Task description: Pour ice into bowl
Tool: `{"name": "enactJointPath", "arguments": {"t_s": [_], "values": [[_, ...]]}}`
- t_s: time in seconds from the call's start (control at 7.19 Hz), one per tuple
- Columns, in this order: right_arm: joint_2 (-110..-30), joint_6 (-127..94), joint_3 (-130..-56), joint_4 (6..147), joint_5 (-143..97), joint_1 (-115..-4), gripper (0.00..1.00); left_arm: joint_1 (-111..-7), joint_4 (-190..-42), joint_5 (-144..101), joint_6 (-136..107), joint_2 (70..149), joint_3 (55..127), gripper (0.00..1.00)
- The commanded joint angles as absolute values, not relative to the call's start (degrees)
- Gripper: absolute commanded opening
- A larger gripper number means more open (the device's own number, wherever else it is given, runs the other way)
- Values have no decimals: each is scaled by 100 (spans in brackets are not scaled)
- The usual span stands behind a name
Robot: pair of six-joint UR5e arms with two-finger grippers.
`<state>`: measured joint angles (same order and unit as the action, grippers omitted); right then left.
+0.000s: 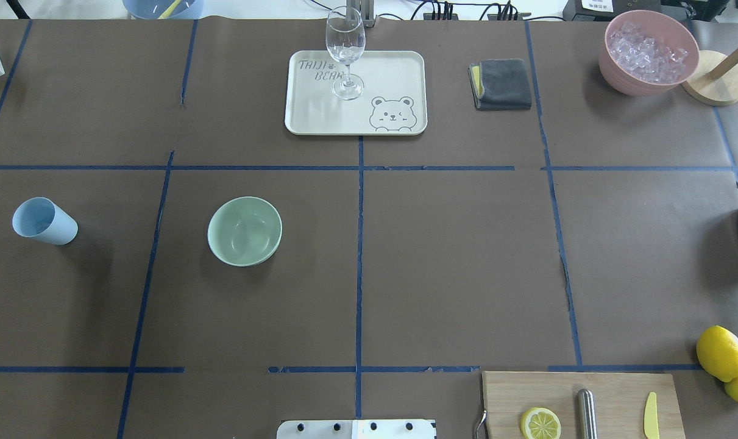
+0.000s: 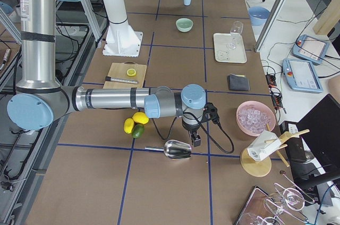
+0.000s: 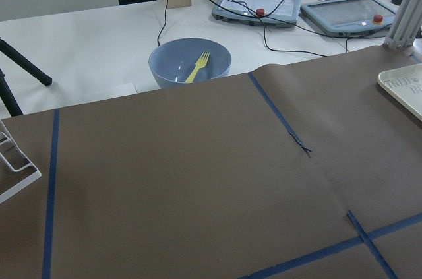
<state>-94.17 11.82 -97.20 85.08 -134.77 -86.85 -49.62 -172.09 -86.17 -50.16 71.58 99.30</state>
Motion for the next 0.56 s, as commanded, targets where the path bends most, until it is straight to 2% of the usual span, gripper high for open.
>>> {"name": "enactJointPath", "arguments": {"t_s": [0.0, 0.42], "values": [[-9422, 1195, -9703, 8508, -13474, -8692, 100, -3164, -17315, -6374, -6086, 6953, 9923, 100], [-9431, 1187, -9694, 8508, -13465, -8684, 100, -1911, -17279, -4733, -6476, 6855, 9669, 100]]}}
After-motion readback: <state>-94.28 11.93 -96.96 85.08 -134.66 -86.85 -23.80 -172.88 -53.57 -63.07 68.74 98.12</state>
